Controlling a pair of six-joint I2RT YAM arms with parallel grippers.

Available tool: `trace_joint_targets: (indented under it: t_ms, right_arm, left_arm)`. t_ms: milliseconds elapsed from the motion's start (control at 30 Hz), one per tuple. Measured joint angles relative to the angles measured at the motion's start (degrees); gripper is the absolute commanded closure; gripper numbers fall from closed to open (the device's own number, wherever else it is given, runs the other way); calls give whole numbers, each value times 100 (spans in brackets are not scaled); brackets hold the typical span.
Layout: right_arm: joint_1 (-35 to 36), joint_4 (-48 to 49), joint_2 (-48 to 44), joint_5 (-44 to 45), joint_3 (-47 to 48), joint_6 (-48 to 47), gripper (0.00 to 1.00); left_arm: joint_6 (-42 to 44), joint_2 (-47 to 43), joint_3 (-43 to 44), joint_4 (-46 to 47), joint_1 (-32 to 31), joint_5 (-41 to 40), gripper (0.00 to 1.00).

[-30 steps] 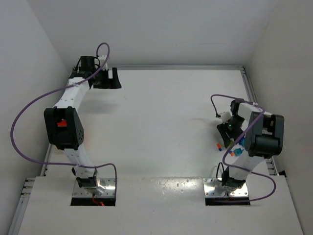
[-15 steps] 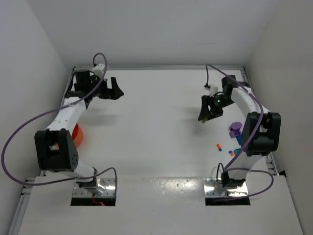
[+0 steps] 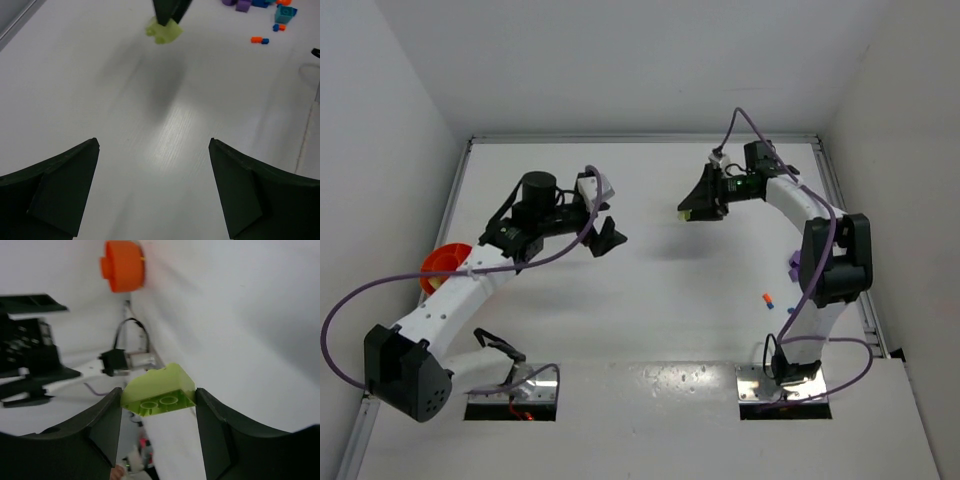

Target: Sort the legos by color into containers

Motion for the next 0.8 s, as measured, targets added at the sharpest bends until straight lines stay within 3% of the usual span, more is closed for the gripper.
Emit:
trace_joint_targets:
  t_ms: [300, 533, 800]
  right_arm:
    - [573, 2520, 0, -1156, -411, 2476, 91]
    - [852, 3532, -87, -1556, -658, 3407, 91]
    - [1095, 4096, -173, -1794, -752, 3967, 91]
  left_arm:
    - [293, -76, -291, 376, -590, 199, 8]
    - [304, -22, -308, 1025, -730, 262, 19]
    - [721, -24, -553, 1394, -730, 389, 20]
